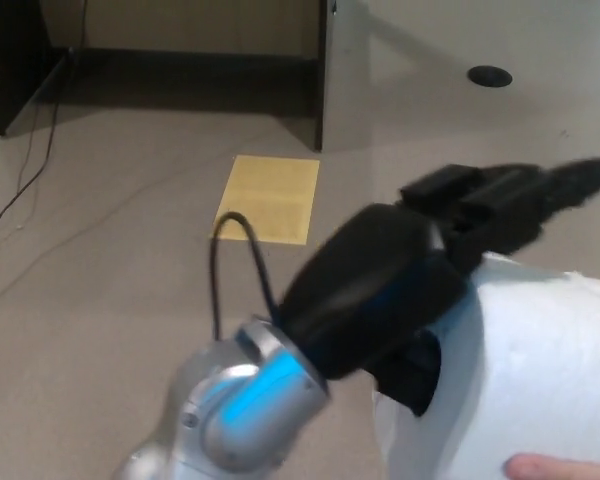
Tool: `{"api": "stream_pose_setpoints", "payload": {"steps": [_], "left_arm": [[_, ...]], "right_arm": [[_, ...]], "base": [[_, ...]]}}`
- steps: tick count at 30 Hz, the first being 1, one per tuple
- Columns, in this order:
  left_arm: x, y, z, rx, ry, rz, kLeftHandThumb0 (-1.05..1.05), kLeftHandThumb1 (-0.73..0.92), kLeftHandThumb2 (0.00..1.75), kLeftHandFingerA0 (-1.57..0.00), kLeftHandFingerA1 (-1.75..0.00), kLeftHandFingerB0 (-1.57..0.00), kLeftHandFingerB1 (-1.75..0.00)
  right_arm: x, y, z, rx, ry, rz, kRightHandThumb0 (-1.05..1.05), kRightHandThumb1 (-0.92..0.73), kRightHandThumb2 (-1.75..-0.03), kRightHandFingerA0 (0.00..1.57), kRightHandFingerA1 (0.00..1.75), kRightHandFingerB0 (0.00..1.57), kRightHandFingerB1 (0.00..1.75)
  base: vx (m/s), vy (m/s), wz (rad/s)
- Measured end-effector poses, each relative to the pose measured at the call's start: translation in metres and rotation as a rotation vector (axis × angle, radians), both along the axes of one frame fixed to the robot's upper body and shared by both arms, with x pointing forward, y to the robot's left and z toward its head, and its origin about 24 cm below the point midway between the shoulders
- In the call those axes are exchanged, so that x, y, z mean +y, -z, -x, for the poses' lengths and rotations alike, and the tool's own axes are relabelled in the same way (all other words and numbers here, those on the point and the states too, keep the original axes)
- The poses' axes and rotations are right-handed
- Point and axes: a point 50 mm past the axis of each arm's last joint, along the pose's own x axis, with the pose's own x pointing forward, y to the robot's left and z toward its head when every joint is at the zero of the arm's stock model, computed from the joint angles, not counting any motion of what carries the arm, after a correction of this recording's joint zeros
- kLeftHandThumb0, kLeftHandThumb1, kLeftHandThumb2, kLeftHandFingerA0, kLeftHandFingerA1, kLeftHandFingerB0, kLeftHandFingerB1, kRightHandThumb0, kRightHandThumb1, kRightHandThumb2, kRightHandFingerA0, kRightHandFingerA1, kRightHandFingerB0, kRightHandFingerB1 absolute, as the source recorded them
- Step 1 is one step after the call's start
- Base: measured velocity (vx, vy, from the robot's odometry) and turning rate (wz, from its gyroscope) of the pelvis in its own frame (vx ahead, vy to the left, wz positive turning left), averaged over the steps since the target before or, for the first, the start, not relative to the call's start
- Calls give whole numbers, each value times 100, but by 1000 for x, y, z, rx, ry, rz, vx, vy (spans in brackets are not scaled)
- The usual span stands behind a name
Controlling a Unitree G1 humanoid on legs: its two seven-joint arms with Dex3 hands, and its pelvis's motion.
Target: A person is holding a toilet paper roll and the robot extends its left hand to grab the roll by inserting its thumb into the gap in the middle and brings its hand down by its side. Then it extends its arm again to hand the toilet paper roll back to the person.
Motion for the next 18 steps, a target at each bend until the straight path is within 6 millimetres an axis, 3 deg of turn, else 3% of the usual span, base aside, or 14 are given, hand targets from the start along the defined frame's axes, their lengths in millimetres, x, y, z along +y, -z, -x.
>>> {"api": "stream_pose_setpoints", "payload": {"steps": [3,5,6,9,10,13,14,17,18], "left_arm": [[17,-8,-9,1,-33,-26,-61,39,77,0,-1,0,0],[28,-12,-12,2,-48,-42,-66,29,68,0,-14,0,-8],[34,-14,-13,5,-53,-54,-70,36,59,-1,-22,0,-13],[47,-18,-16,13,-69,-76,-62,27,64,0,-21,0,-15],[53,-22,-17,13,-73,-81,-48,29,74,0,-21,0,-19],[65,-31,-22,13,-87,-93,-46,29,73,0,-25,0,-21],[70,-34,-23,13,-94,-98,-57,38,53,-7,-29,-1,-25],[85,-42,-27,23,-117,-110,-60,39,52,-9,-29,-3,-24],[91,-45,-28,33,-128,-113,-47,30,74,-1,-33,0,-26]], "right_arm": [[1,-3,-6,-14,-4,1,-39,-72,-61,53,48,53,42],[2,-3,-7,-17,-7,-1,-38,-72,-61,56,52,54,43],[3,-2,-6,-13,-10,-3,-38,-72,-61,56,51,53,42],[5,-1,-5,-6,-13,-5,-38,-72,-61,58,51,53,42],[5,-1,-5,-6,-14,-5,-38,-71,-61,58,50,54,43],[6,-1,-6,-8,-13,-7,-42,-67,-62,55,50,52,43],[6,-1,-6,-8,-13,-7,-39,-71,-59,57,51,54,43],[6,-1,-6,-7,-12,-6,-39,-71,-61,58,54,55,43],[6,-1,-5,-6,-12,-6,-39,-70,-61,58,54,55,43]], "base": [[0,0,0],[0,0,0],[0,0,0],[0,0,0],[0,0,0],[0,0,0],[0,0,0],[0,0,0],[0,0,0]]}}
